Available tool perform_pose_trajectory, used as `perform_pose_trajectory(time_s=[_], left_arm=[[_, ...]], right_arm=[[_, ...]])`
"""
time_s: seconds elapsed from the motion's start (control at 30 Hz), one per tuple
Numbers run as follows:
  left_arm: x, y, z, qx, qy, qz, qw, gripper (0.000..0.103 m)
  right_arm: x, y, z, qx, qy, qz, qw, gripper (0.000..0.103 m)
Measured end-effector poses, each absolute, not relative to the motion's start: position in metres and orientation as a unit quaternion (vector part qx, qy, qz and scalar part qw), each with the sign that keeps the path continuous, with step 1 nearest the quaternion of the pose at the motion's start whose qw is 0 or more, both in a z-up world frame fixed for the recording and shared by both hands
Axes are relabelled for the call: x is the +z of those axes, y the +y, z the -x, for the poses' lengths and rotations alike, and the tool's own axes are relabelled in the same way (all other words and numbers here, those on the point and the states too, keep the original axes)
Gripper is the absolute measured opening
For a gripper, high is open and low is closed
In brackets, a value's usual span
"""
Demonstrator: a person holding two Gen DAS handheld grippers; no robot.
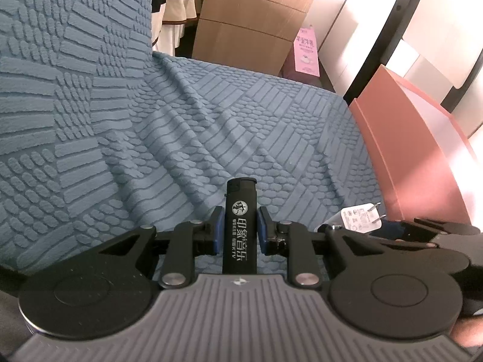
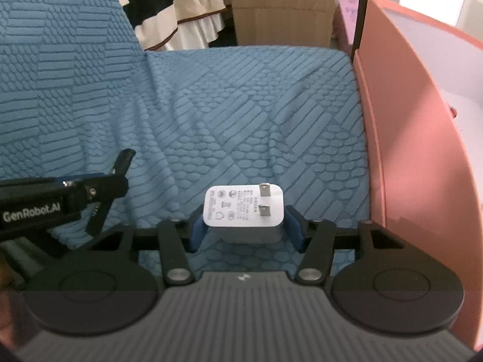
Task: Organize rigid objects
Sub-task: 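Lift the charger with the right gripper while the left gripper lifts the lighter, then carry the charger and lighter over the pink box with both grippers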
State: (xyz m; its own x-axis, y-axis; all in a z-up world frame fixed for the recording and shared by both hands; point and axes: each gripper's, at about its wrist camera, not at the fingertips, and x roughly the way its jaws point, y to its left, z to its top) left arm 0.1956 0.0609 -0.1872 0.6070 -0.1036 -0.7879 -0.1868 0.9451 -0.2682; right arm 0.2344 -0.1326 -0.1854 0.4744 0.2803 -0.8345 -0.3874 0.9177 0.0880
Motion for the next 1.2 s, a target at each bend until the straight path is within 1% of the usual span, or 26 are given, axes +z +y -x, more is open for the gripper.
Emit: perform_pose_trajectory(time_s=[0.23, 0.37, 0.5, 0.83, 1.2], left_arm=[[-0.185, 0.063, -0.197, 0.023, 0.438, 0.172, 0.882, 0.027], [-0.18, 0.063, -0.197, 0.017, 0.435, 0.178, 0.882, 0.027], [-0.17, 0.057, -0.196, 0.01, 0.429, 0.179, 0.885, 0.027], [-0.116, 0.037, -0.192, -0.003, 0.387, 0.174, 0.906, 0.027], [-0.046, 0.012, -0.209, -0.025, 0.343, 0.172, 0.923, 0.027]], right_arm=[[-0.18, -0.135, -0.228, 0.188, 0.465, 0.051, 0.864, 0.054], [-0.17, -0.137, -0.221, 0.188, 0.441, 0.068, 0.875, 0.054], [-0.157, -0.146, -0.219, 0.189, 0.435, 0.047, 0.879, 0.054], [-0.1, -0.173, -0.218, 0.199, 0.399, 0.013, 0.895, 0.054], [-0.038, -0.21, -0.229, 0.199, 0.352, -0.006, 0.915, 0.054]])
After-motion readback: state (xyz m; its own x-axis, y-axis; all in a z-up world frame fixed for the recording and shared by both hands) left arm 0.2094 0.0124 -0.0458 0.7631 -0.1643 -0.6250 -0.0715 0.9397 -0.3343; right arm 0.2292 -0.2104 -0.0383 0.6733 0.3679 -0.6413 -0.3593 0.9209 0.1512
